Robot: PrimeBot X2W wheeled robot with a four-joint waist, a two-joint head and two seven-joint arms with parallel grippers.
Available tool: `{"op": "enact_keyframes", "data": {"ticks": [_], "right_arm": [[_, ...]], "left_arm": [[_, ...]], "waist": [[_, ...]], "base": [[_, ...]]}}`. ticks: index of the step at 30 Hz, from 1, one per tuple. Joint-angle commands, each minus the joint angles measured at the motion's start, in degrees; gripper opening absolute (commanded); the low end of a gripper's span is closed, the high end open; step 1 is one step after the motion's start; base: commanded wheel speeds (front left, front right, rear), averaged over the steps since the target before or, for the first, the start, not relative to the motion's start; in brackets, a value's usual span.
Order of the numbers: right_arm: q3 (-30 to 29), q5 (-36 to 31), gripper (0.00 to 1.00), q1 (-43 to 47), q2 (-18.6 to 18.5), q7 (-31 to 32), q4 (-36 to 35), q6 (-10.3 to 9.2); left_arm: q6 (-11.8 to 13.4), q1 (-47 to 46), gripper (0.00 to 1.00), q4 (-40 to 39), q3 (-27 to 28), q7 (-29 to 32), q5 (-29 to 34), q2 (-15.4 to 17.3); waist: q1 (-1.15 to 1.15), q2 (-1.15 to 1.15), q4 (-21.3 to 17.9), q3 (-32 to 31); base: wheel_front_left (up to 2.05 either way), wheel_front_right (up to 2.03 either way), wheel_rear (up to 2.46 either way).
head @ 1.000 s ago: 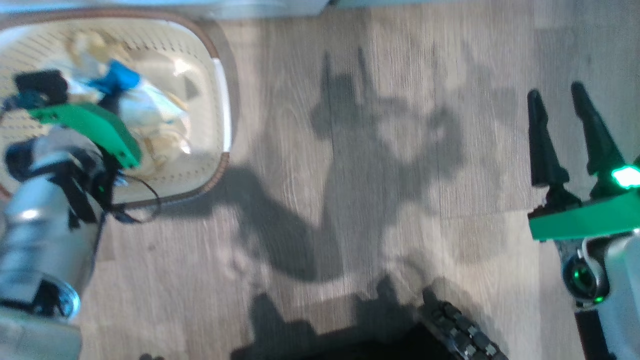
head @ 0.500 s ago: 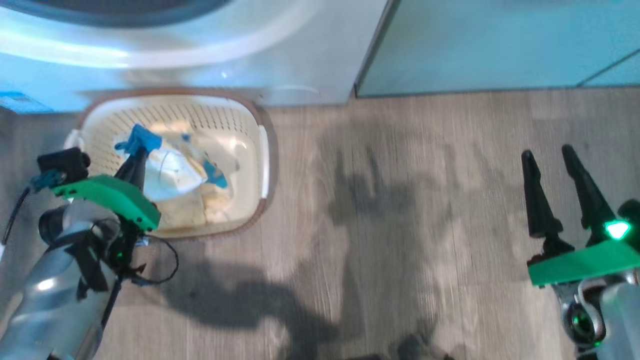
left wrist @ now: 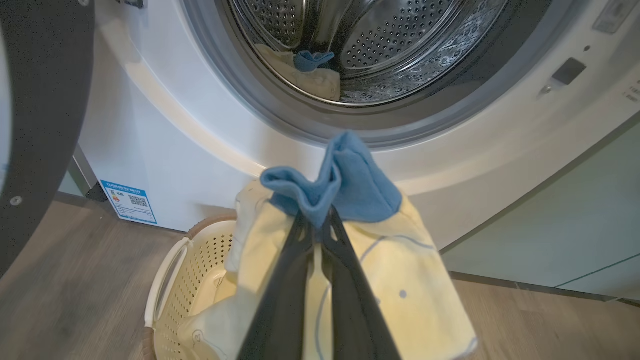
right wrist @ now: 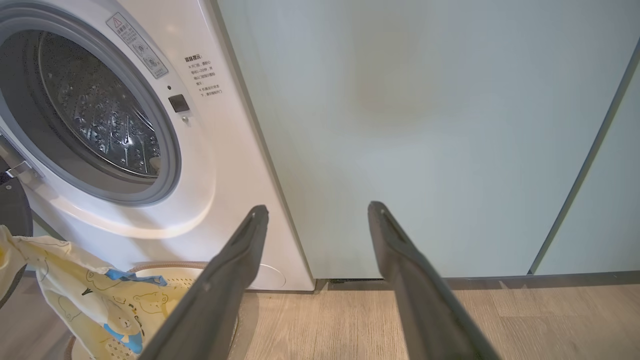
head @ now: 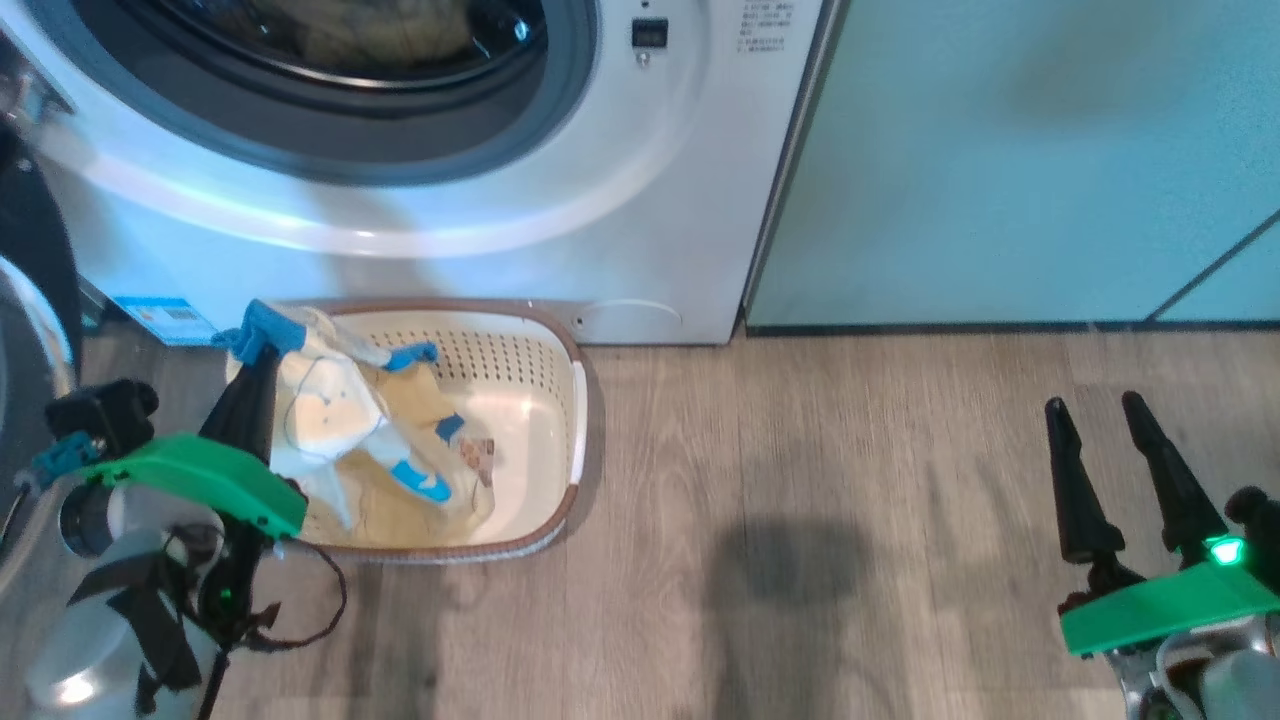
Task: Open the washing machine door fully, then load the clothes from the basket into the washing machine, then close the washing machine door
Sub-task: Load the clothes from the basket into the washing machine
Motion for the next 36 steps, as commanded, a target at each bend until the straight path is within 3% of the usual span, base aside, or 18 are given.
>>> {"op": "enact_keyframes", "data": {"ticks": [1,10,25,36], "right_arm": [[0.9,-0.5,1.00,0.2,-1.4,-0.5,-1.5,0.25],[-0.1,-0.5,1.00,3.6,-1.4,-0.5,-1.5,0.25],[-1.0,-0.5,1.00,5.0,-0.6,-0.5,-1.9,0.25],[-0.6,-0.1,1.00,3.1,-0.2,-0.5,-2.3,0.25]], "left_arm": [[0.0,-0.1,0.00,-2.8,3.2,-0.6,1.2,1.9],[0.0,6.9,0.00,-10.3,6.9,-0.6,5.7,0.9],[0.2,10.3,0.00,-16.4,8.6,-0.3,6.5,1.2],[0.1,3.3,0.00,-19.0,6.0,7.6,4.3,3.7]], "waist": [[0.01,-0.01,0.6,-2.1],[0.01,-0.01,0.8,-7.0],[0.01,-0.01,1.0,-7.9],[0.01,-0.01,0.1,-4.4]], "base": [[0.00,0.00,0.00],[0.00,0.00,0.00],[0.00,0.00,0.00],[0.00,0.00,0.00]]}}
